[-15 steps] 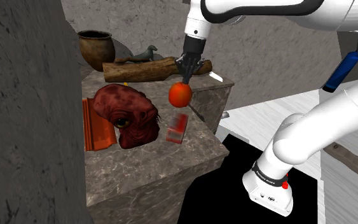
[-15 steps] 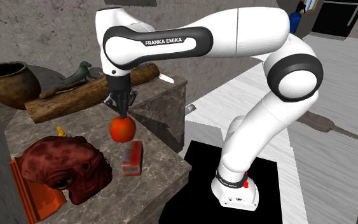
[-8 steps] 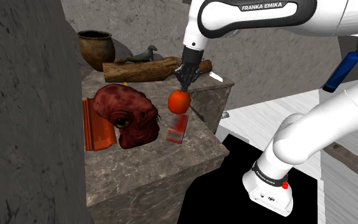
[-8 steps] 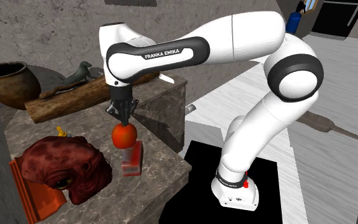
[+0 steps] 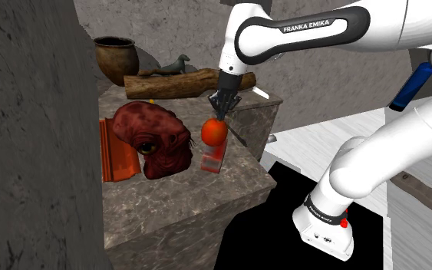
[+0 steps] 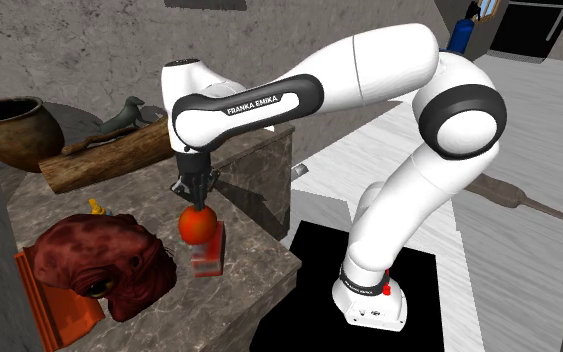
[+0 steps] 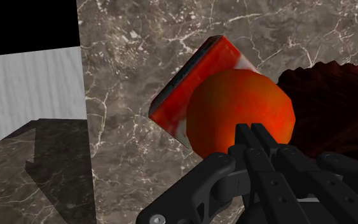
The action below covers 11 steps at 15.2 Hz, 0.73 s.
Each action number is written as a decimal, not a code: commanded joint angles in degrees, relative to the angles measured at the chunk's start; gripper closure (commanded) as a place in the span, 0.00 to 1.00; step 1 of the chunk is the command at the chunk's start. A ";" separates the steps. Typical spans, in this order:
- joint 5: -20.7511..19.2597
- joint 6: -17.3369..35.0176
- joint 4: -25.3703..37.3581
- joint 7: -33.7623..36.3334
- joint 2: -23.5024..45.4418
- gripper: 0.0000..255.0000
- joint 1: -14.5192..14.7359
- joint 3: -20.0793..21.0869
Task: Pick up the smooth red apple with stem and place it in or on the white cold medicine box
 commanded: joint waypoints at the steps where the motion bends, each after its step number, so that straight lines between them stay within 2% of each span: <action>1: 0.12 1.65 -1.48 -0.29 0.16 1.00 0.01 0.04; 10: 0.17 2.34 -2.02 -0.36 0.31 1.00 0.03 0.09; 11: 0.17 2.34 -2.02 -0.36 0.31 0.00 0.03 0.09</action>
